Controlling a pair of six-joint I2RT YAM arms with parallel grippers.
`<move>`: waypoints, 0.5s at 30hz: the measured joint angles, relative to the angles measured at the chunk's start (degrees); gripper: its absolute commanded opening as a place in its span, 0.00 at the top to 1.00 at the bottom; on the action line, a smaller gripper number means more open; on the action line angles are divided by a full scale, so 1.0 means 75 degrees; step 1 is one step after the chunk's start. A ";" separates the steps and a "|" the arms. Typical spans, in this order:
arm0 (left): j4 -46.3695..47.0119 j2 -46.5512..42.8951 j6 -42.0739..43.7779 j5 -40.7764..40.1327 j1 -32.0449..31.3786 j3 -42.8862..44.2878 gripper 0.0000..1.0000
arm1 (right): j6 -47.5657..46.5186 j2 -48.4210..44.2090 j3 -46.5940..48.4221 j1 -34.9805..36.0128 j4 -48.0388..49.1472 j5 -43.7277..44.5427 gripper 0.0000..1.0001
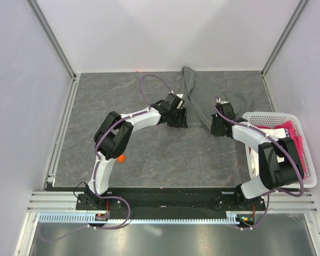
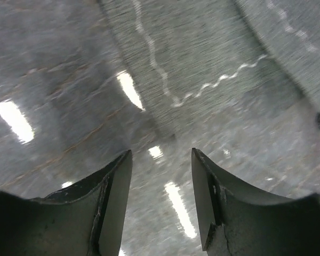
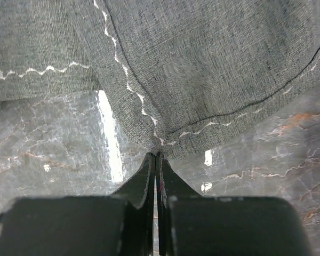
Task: Fold the napkin, place the utensils inside, and roll it up
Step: Move the napkin to the centre of the board
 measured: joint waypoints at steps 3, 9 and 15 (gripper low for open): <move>-0.0012 0.0169 -0.0125 -0.0067 -0.0076 0.0283 0.44 | 0.0000 -0.0006 -0.0055 0.0000 0.0000 -0.0087 1.00; -0.0157 0.0568 -0.0192 -0.0414 -0.0227 0.0871 0.56 | 0.0000 -0.0169 -0.0085 0.0000 -0.0015 -0.0233 1.00; -0.0548 0.0833 -0.0195 -0.0941 -0.0361 0.1314 0.77 | 0.0000 -0.0382 -0.0157 0.0000 0.0023 -0.0402 1.00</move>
